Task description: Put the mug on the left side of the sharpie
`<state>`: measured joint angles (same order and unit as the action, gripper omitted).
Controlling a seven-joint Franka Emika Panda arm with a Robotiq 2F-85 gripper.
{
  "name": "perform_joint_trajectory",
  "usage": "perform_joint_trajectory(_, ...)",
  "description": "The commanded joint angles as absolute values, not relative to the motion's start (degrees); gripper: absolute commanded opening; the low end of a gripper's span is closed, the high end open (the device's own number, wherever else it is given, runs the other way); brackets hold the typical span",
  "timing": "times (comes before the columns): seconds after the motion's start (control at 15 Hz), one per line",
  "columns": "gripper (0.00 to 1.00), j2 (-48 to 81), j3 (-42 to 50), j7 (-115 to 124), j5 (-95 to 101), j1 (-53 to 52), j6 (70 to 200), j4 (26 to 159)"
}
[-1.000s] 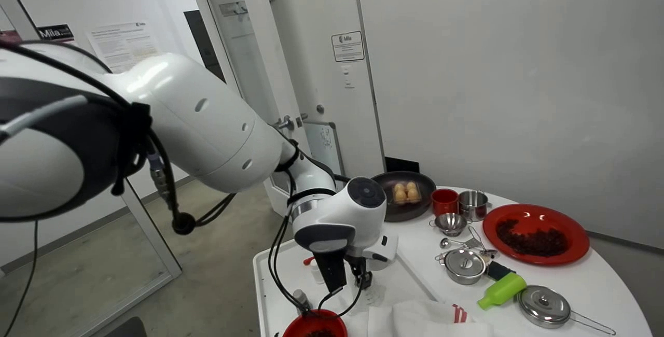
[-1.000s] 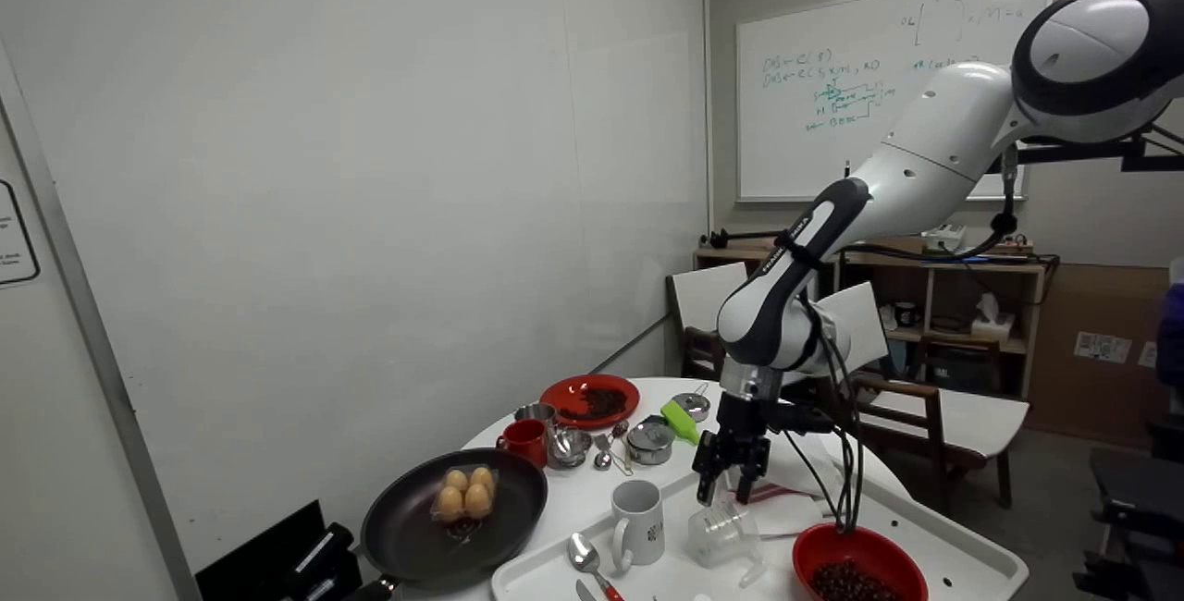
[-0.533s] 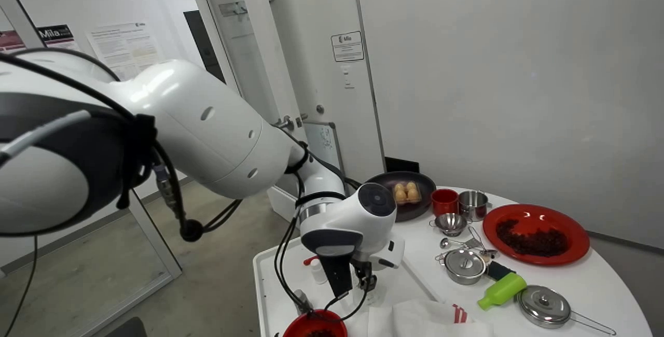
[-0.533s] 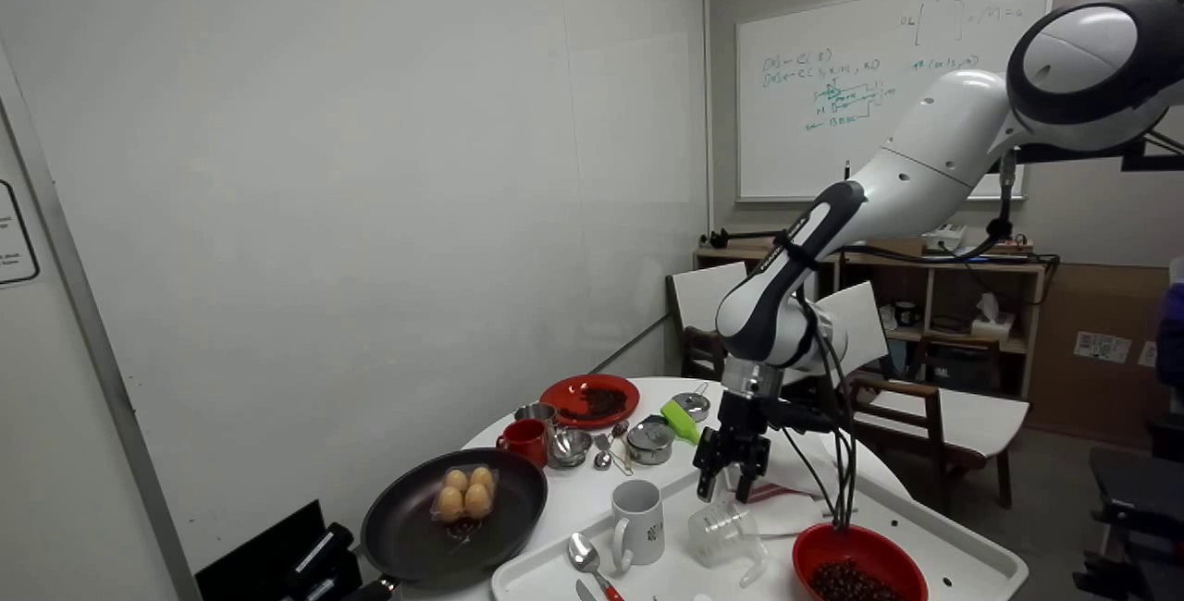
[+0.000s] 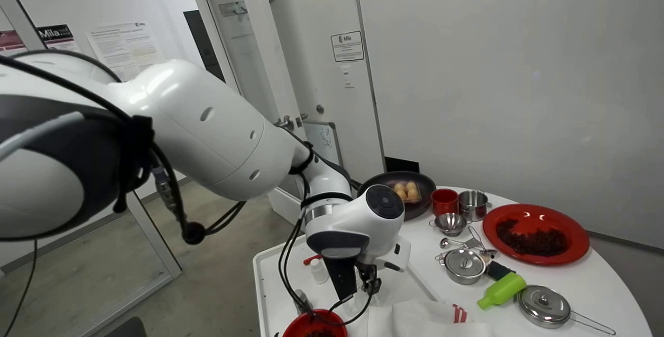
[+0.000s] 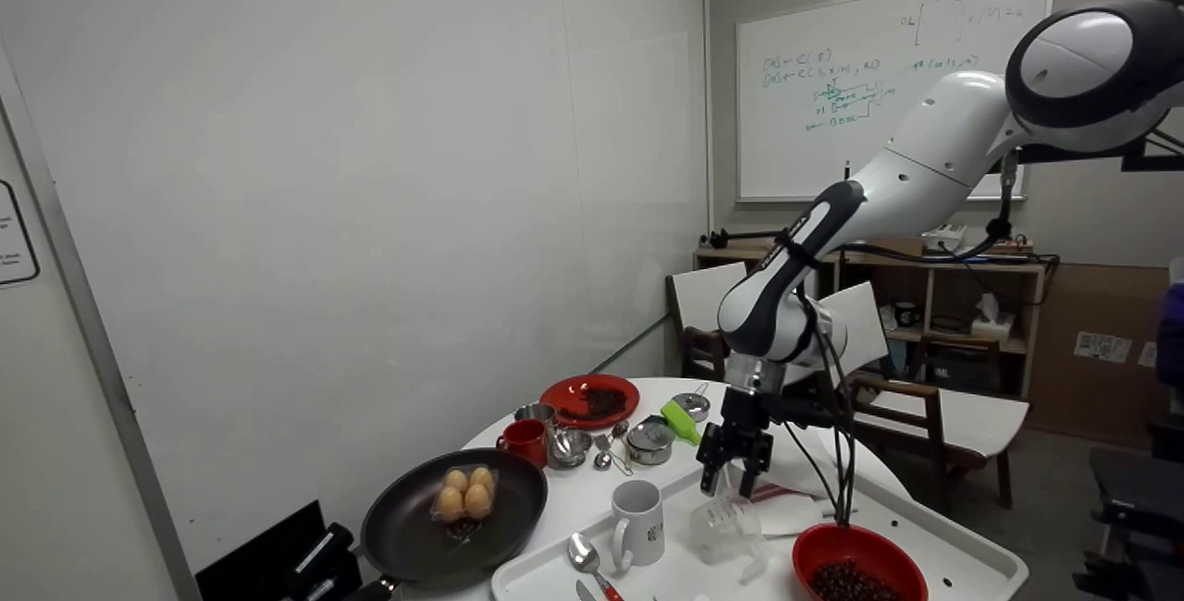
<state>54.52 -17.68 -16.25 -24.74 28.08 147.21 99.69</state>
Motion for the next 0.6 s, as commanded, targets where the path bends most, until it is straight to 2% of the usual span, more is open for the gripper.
perform_joint_trajectory(0.0, 1.0, 54.6, -17.4, -18.1, -26.8, 28.1, 146.3, 98.8)
perform_joint_trajectory(0.53, 1.0, 51.0, -17.4, -19.3, -28.1, 29.0, 148.6, 101.6)
